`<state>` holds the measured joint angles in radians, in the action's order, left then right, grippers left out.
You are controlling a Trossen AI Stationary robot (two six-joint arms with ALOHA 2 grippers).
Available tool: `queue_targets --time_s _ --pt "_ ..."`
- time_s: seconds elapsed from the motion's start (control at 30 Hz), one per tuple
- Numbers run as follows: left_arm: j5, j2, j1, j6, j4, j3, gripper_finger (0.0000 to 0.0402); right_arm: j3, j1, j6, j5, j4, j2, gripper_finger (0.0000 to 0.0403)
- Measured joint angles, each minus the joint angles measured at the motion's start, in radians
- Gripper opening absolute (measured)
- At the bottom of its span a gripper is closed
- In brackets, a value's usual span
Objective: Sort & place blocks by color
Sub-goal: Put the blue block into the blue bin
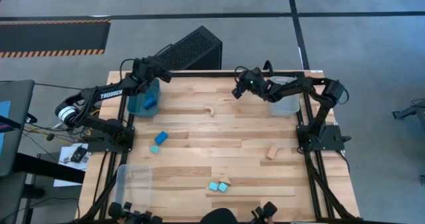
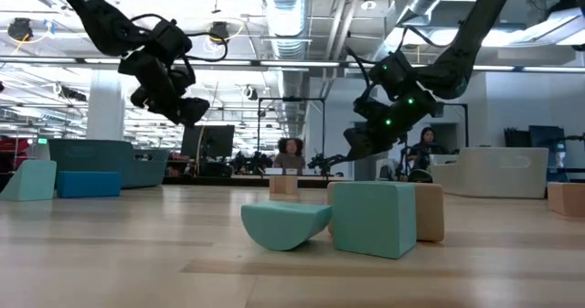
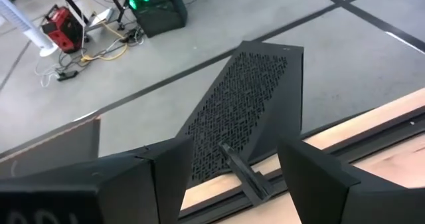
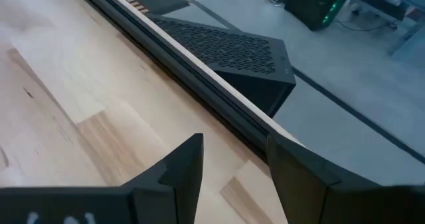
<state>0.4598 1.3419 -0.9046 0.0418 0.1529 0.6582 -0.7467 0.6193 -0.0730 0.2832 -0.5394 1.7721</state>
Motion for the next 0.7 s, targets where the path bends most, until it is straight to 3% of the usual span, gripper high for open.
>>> queue_targets --time_s 0.7 --pt "-0.003 0.032 0.037 0.031 -0.041 0.0 0.021 0.0 -0.023 -0.004 -0.024 -0.024 0.0 0.0191"
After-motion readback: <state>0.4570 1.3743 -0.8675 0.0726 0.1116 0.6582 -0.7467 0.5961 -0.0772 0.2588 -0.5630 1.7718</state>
